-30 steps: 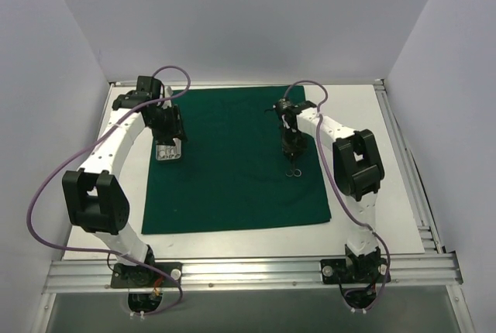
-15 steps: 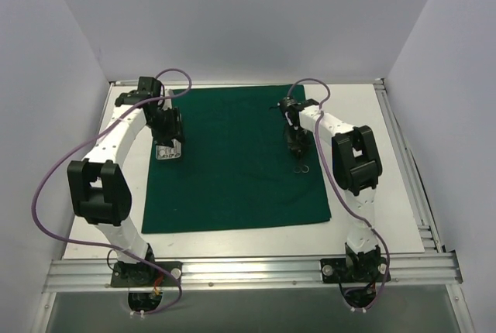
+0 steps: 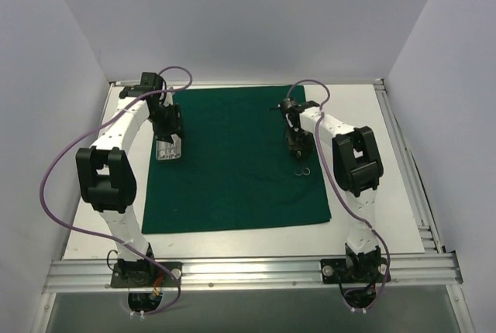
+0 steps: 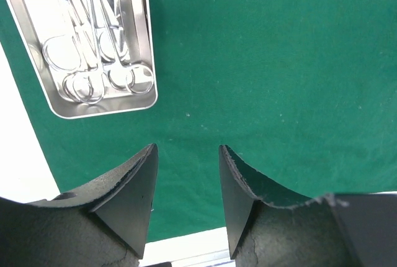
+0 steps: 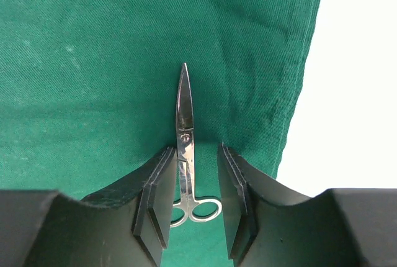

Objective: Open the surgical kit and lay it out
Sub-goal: Place the medical item in the surgical kit, then pick up the medical item from the container.

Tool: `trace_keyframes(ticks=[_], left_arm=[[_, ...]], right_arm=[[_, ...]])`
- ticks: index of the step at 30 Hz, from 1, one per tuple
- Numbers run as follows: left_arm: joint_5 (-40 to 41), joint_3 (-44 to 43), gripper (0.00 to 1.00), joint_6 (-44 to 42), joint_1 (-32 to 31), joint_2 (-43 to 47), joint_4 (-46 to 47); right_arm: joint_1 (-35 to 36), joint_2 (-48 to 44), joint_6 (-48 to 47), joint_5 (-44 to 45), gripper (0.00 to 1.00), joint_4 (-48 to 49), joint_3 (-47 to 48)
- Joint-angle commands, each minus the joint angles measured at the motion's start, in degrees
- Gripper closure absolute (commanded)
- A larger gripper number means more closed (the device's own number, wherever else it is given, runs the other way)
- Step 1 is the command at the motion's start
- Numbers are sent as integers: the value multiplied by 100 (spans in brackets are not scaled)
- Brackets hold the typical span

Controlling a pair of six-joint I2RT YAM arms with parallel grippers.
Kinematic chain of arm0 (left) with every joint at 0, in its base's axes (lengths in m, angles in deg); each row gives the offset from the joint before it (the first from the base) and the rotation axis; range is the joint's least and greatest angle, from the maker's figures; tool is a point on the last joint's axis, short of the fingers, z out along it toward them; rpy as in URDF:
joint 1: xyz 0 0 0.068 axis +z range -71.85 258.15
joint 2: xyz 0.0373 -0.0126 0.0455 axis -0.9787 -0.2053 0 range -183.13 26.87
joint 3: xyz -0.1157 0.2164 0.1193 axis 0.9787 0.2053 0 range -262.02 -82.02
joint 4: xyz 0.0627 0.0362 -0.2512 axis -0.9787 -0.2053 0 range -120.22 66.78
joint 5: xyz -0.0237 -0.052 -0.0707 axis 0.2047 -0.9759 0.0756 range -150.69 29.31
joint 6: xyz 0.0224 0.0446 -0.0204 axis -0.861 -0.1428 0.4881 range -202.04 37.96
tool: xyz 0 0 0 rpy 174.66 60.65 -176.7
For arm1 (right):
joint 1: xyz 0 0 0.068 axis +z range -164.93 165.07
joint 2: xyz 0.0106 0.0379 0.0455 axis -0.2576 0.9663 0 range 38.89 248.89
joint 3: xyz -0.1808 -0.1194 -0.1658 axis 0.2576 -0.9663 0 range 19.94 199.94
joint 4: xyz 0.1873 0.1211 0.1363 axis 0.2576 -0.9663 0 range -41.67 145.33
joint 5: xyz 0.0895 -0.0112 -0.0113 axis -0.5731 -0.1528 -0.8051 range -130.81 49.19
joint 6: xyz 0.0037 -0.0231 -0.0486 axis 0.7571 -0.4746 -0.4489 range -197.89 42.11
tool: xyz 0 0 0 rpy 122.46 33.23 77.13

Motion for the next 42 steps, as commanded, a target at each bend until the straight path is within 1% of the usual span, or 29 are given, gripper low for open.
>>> trace_keyframes(ticks=[1, 6, 9, 10, 12, 13, 14, 17, 19, 22, 24, 26, 30, 37, 42], left_arm=[[90, -436, 47, -76, 79, -152, -192], [178, -638, 47, -111, 106, -337, -254], [248, -779, 49, -120, 176, -521, -306], [292, -840, 51, -111, 193, -600, -376], [433, -1085, 55, -94, 211, -889, -578], [485, -1183, 60, -33, 211, -978, -657], [599, -1288, 62, 3, 211, -1083, -762], [705, -1543, 62, 143, 220, -1365, -728], [749, -1692, 62, 135, 229, -1550, -676], [951, -2052, 62, 135, 237, -1883, -850], [1214, -2185, 62, 118, 238, -2024, -939], [1478, -2290, 61, 73, 255, -2077, -991], [1672, -2344, 60, 65, 343, -2209, -930], [1620, -2633, 60, 100, 440, -2543, -1044], [1585, -2695, 61, 126, 440, -2701, -895]], right_arm=[[-40, -41, 26, -18, 66, -272, -107], [-40, -243, 176, -36, 65, -422, 148], [-49, -445, 176, -114, 64, -553, 639], [-49, -472, 176, -306, 64, -658, 954], [-58, -534, 219, -465, 64, -834, 1281], [-58, -560, 237, -510, 64, -887, 1421], [-58, -586, 237, -545, 64, -923, 1640], [-58, -604, 220, -510, 64, -1063, 1835], [-67, -648, 193, -510, 64, -1107, 1810], [-67, -753, 193, -554, 64, -1134, 1687], [-67, -833, 185, -563, 64, -1125, 1625], [-75, -859, 185, -563, 64, -1125, 1599], [-93, -868, 185, -572, 64, -1108, 1572], [-137, -824, 149, -633, 64, -1108, 1590], [-189, -833, 141, -721, 64, -1090, 1555]])
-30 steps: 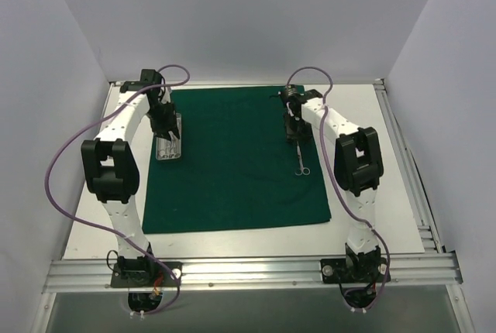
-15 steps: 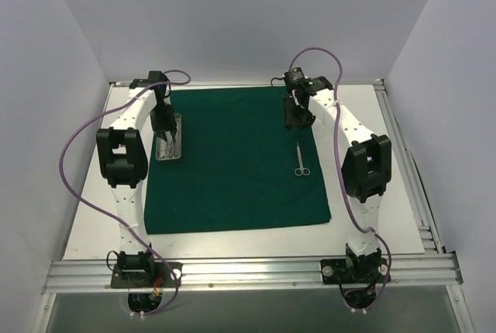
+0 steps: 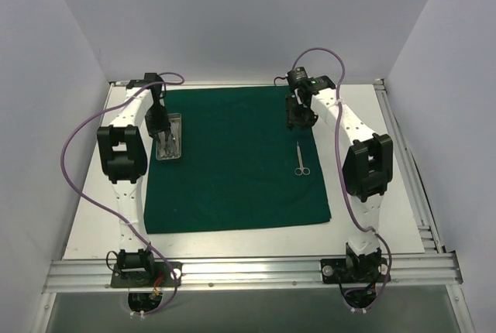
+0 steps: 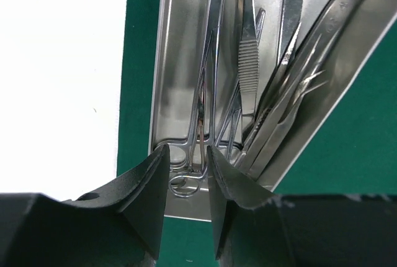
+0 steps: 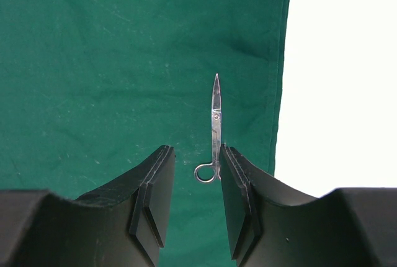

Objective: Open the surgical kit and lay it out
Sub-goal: Pick up the medical item from the container.

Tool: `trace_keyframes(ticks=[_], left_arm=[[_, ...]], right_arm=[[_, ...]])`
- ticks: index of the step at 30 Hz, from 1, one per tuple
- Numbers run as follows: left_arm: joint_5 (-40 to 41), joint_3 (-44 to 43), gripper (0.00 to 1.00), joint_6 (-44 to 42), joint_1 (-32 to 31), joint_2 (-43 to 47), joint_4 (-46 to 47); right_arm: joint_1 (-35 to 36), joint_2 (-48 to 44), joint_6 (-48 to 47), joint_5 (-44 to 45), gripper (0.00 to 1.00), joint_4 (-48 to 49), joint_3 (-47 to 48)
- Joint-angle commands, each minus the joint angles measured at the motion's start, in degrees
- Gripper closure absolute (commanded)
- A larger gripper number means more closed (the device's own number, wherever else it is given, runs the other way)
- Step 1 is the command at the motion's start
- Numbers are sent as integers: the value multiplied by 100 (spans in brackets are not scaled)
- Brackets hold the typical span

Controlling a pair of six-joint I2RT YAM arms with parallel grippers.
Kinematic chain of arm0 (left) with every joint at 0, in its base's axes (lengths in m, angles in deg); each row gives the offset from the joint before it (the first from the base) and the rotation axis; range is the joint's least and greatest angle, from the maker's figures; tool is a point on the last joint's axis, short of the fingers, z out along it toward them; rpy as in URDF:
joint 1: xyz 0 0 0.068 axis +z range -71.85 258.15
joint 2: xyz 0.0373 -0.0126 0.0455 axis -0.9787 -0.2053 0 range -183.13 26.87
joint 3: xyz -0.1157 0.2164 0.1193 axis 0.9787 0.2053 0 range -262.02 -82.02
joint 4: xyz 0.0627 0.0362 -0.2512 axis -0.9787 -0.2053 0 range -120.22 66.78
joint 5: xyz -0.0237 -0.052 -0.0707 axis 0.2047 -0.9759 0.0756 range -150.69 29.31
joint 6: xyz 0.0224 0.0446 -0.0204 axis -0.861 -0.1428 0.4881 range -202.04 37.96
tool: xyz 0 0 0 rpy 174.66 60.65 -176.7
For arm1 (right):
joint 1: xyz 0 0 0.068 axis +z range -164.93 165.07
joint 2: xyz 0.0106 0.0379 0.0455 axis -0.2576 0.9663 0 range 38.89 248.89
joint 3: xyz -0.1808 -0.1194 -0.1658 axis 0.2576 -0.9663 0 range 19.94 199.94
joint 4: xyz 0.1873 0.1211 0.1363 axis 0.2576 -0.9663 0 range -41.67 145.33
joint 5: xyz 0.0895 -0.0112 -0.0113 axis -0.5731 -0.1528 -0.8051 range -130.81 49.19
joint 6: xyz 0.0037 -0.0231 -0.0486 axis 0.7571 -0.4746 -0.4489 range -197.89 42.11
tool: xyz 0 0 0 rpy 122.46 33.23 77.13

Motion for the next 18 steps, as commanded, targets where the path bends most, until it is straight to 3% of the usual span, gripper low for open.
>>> trace_keyframes(ticks=[1, 18], left_arm=[[22, -367, 61, 6, 3, -127, 5], [-5, -262, 69, 50, 11, -505, 252]], right_arm=[[-50, -280, -28, -61, 64, -231, -58], [-164, -324, -107, -158, 64, -336, -155]])
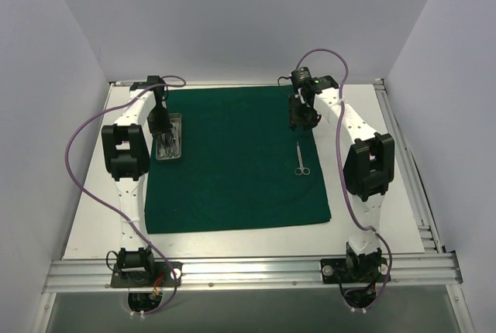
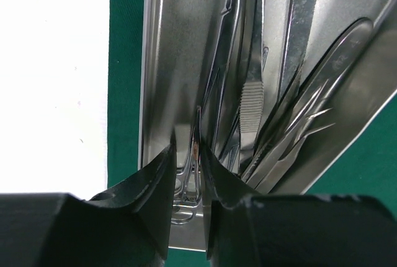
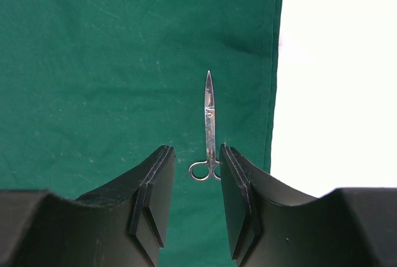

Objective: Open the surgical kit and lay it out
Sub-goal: Pick up the medical item from the container.

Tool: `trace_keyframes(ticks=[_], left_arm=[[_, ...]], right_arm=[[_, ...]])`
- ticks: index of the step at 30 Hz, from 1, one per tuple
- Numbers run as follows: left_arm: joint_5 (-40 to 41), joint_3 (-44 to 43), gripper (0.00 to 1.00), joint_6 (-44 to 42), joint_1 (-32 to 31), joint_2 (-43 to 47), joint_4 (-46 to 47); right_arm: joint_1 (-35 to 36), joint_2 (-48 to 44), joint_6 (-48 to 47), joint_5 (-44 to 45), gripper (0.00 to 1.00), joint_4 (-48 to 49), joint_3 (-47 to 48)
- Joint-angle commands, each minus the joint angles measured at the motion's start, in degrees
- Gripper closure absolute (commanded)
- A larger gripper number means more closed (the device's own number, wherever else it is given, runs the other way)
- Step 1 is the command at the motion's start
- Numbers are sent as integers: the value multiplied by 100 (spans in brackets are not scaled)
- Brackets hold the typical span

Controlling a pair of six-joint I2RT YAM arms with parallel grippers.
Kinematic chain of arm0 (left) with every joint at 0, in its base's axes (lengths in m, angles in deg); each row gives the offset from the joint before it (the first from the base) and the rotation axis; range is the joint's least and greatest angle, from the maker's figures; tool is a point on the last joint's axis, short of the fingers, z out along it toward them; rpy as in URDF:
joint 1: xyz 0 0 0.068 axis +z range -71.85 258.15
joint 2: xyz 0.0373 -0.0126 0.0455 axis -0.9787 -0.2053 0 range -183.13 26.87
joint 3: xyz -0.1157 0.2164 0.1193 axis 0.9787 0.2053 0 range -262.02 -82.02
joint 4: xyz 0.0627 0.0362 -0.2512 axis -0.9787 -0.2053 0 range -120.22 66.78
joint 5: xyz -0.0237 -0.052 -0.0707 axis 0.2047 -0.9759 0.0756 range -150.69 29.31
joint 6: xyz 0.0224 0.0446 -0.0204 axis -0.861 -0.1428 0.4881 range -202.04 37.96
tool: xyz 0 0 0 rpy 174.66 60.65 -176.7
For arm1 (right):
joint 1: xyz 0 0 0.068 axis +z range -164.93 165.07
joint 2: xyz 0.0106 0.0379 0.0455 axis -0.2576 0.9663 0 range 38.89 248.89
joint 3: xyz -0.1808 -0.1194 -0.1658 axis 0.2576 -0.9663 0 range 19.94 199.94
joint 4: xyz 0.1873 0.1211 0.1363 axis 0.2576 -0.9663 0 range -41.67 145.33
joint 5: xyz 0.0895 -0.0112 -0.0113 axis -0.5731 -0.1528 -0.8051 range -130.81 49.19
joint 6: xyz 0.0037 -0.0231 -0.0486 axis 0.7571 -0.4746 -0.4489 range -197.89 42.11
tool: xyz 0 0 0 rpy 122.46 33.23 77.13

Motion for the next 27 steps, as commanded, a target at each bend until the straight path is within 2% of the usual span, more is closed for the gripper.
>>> trace_keyframes(ticks=[1, 3, 4, 8, 10, 18, 27], left_arm=[[10, -46, 71, 2, 11, -81, 188], [45, -72, 76, -25, 11, -116, 197], [63, -133, 83, -33, 11, -108, 162], [37, -204, 90, -34, 11, 103, 109], [-16, -292, 97, 1, 3, 200, 13], [142, -608, 98, 54, -6, 595, -409], [537, -573, 98, 178, -155, 1263, -637]], right_arm=[[-42, -322, -81, -37, 64, -308, -103], [-42, -348, -81, -29, 64, -308, -120], [-42, -348, -89, -29, 64, -308, -120], [-42, -357, -98, -90, 64, -273, -85], [-41, -348, -90, -125, 64, -247, -50], [-42, -260, -72, -424, 64, -71, 91], [-33, -260, -177, -722, 64, -27, 328]])
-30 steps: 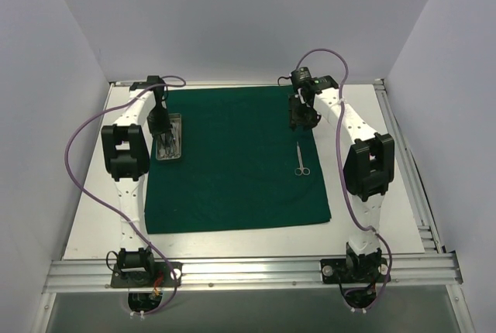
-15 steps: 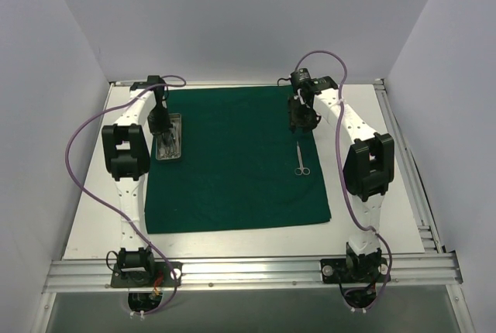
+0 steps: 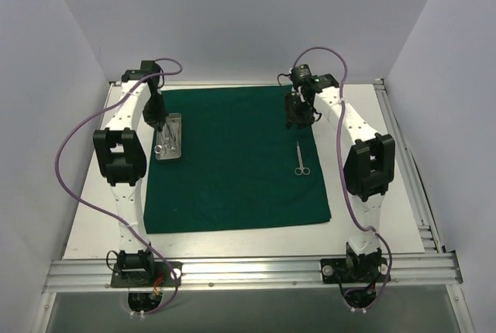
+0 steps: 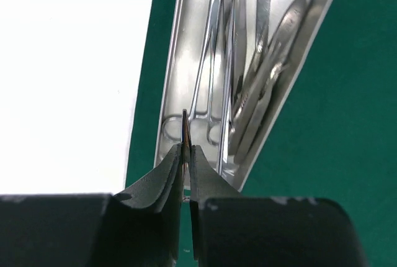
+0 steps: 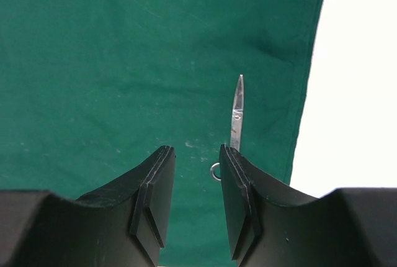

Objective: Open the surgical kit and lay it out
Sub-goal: Pick up the medical item from the container, then place the medical item in the surgical kit.

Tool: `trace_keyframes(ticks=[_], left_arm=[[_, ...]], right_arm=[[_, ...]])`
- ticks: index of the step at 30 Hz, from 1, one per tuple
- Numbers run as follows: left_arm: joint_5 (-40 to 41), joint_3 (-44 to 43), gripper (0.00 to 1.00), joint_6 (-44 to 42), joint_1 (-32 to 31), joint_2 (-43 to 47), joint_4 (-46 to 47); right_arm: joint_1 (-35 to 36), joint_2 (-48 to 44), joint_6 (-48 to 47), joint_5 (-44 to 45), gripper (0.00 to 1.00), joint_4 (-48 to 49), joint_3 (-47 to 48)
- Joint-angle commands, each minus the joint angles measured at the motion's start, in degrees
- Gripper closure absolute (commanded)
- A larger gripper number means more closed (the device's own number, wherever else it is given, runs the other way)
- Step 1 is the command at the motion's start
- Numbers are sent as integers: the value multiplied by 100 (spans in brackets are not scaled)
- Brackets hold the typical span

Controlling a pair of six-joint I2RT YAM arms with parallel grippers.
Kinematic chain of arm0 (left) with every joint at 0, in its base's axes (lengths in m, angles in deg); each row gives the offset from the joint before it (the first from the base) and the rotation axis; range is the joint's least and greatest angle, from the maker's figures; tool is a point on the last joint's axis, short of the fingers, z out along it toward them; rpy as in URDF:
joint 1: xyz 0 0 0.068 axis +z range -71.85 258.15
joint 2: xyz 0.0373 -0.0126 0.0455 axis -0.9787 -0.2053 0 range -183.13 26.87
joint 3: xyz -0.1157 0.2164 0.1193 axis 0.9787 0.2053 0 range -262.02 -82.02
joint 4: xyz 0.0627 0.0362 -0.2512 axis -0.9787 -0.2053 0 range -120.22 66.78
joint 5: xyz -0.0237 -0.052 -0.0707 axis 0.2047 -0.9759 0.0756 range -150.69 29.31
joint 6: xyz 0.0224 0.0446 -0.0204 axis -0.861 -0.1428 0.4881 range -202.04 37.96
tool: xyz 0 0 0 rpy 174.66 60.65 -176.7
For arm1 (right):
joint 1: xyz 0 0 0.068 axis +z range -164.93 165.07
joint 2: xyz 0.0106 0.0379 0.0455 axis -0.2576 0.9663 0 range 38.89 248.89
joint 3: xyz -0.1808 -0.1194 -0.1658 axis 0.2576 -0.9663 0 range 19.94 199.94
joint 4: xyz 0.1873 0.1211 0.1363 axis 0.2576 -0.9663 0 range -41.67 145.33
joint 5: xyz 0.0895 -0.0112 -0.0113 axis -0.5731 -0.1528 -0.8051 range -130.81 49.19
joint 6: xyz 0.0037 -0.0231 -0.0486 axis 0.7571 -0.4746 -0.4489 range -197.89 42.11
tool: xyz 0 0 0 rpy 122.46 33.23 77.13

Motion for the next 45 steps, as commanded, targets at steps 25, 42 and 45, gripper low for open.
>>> trace_keyframes(ticks=[25, 42, 45], left_arm=[[-4331, 2614, 98, 1258, -1445, 3950, 2292], [-5132, 3863, 98, 2866, -1507, 4708, 5026], [-5237, 3942, 98, 3043, -1507, 4735, 5326]], right_arm=[[618, -1859, 3989, -6298, 33, 7574, -2630], [811, -2141, 5115, -6483, 45, 8973, -3404], [837, -2106, 5272, -6509, 46, 9218, -3422]])
